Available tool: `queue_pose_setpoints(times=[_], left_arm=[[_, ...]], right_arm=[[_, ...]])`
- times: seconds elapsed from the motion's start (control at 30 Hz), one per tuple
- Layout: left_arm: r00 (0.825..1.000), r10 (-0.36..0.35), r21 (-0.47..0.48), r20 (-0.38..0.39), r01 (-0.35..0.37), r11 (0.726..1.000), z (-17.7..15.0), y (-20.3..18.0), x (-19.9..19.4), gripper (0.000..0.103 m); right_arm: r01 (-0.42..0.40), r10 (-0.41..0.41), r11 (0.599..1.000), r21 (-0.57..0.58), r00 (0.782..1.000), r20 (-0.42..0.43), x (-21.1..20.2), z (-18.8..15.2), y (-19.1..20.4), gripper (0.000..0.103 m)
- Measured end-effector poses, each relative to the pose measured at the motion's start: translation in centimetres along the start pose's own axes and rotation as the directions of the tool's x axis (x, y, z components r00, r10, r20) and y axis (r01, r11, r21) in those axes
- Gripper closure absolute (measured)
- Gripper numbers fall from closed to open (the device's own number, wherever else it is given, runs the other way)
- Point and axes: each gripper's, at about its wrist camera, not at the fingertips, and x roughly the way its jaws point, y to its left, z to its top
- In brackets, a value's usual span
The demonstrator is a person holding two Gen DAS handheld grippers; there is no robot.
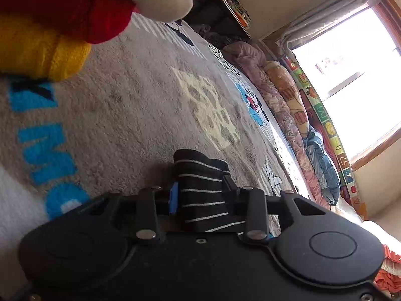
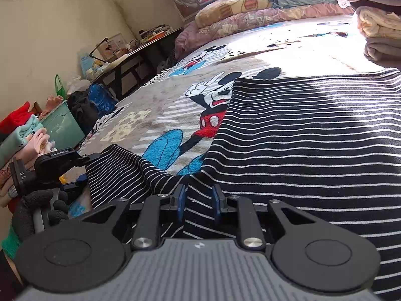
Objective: Fold clothes
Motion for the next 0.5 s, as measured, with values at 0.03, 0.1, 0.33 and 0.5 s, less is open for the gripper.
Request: queue_pose_setpoints(times=[0.03,0.1,0.33,0.5], left_arm=[[1.000,-0.007,0.020,-0.012,0.007,1.000,0.1,-0.2,0.4,0.068],[0.999,0.004,0.070,-0.033,-0.001,0.998,-0.1,-0.7,0.9,0.101],[0.996,0.013,0.057,0.084,-0.018,0.998,-0.2,0.3,-0.6,0.102],[0.998,0.051,0.054,0.048,-0.053,0.997,-0.3,0.4,0.0,0.099]], right_arm=[[0.005,-0.005,1.000,0.026,1.000,-0.001,0.3,-0.1,-0.4,0.079],[0.012,-0.012,0.998,0.060,1.000,0.007,0.5,-0.4,-0.9,0.084],[0.065,-0.065,0.997,0.035,0.998,0.009,0.8,-0.4,-0.4,0.091],[0.135,-0.135,0.990,-0.035,0.991,0.007,0.7,0.0,1.1,0.091]])
